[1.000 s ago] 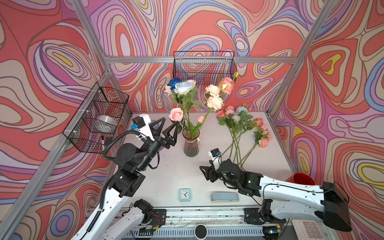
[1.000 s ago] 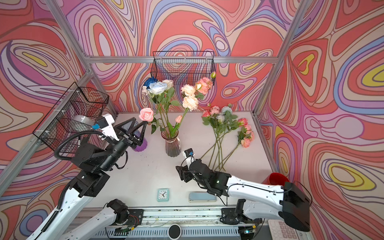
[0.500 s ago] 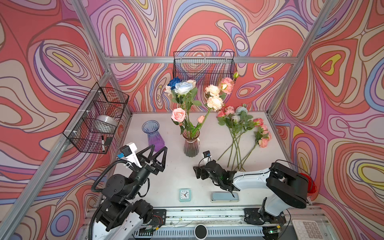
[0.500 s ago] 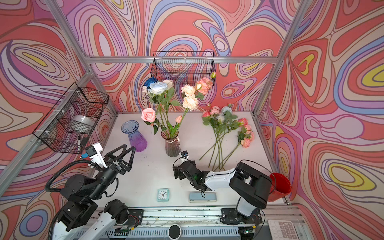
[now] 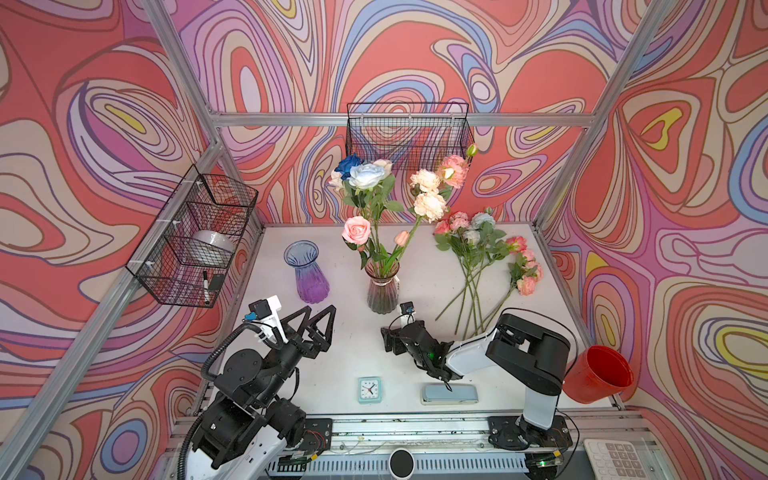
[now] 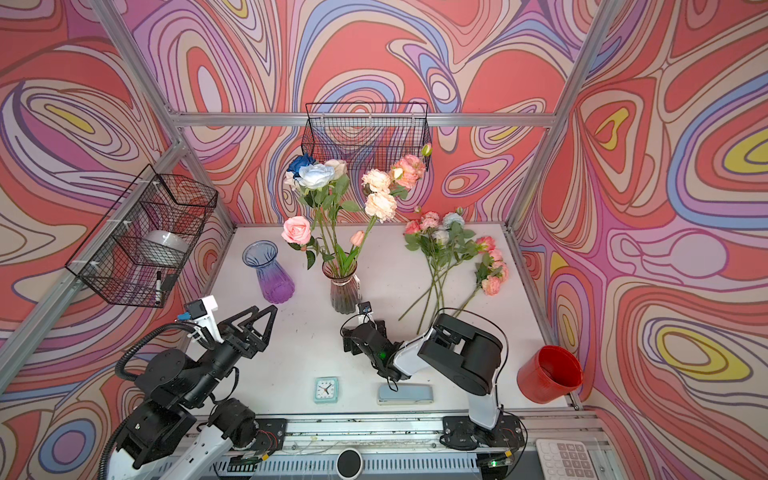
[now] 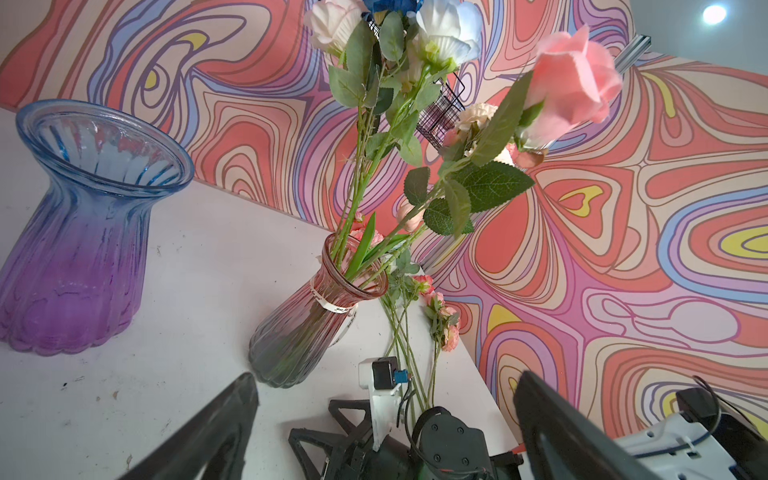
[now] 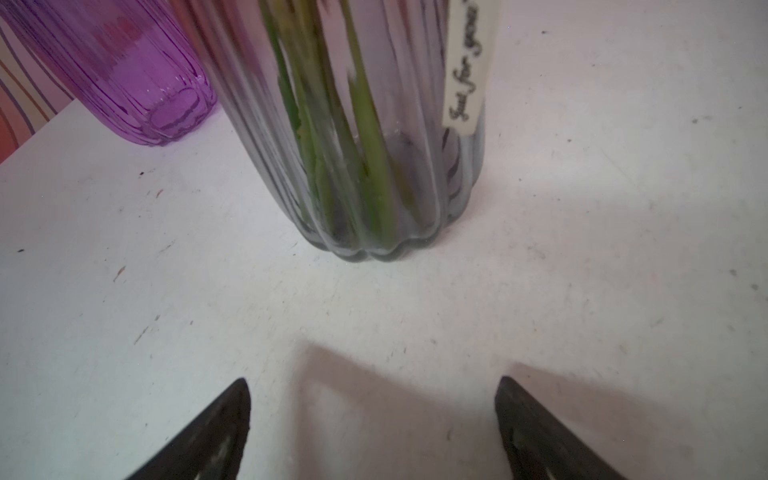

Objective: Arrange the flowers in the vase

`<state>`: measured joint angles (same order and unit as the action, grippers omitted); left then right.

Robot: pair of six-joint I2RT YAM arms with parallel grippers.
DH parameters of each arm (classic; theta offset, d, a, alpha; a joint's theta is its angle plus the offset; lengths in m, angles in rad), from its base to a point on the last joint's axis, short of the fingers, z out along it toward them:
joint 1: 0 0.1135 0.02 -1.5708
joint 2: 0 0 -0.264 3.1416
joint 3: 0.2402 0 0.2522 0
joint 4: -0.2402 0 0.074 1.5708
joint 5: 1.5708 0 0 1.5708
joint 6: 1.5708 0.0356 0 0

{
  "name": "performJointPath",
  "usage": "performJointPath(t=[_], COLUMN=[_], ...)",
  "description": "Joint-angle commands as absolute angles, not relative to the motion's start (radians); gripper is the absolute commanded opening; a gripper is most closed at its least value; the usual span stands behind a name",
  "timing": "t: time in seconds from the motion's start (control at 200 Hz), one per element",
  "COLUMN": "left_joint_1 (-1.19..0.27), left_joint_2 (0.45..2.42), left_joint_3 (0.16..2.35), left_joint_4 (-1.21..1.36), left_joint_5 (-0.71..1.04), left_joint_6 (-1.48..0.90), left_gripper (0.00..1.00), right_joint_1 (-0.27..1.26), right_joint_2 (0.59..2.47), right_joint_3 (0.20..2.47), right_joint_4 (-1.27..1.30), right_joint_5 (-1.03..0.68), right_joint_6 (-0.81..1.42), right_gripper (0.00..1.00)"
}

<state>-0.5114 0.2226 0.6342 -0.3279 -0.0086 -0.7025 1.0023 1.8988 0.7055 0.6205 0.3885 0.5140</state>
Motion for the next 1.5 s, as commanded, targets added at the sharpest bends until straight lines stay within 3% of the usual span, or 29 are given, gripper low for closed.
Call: performJointPath(t=[0.0, 0.551, 1.492], left_joint_1=[-0.514, -0.514, -0.514], left_joint_2=[0.209, 0.167, 0.160], left_joint_3=[0.659, 0.671, 0.687], left_joint_4=[-0.360, -0.384, -0.420], left_joint_5=[-0.007, -0.016, -0.019], left_joint_6=[-0.713, -0.695, -0.673], left_gripper=[0.98, 0.98, 0.98], right_joint_1=[0.998, 0.991, 0.964], right_joint_2=[1.950, 2.097, 2.184], right_joint_3=[0.736, 0.845, 0.923], right_joint_4=[0.654, 0.655, 0.610], right_joint_5=[0.426, 0.503, 0.506], right_joint_6=[0.526, 0.560, 0.589], right_gripper=[0.94, 0.93, 0.88])
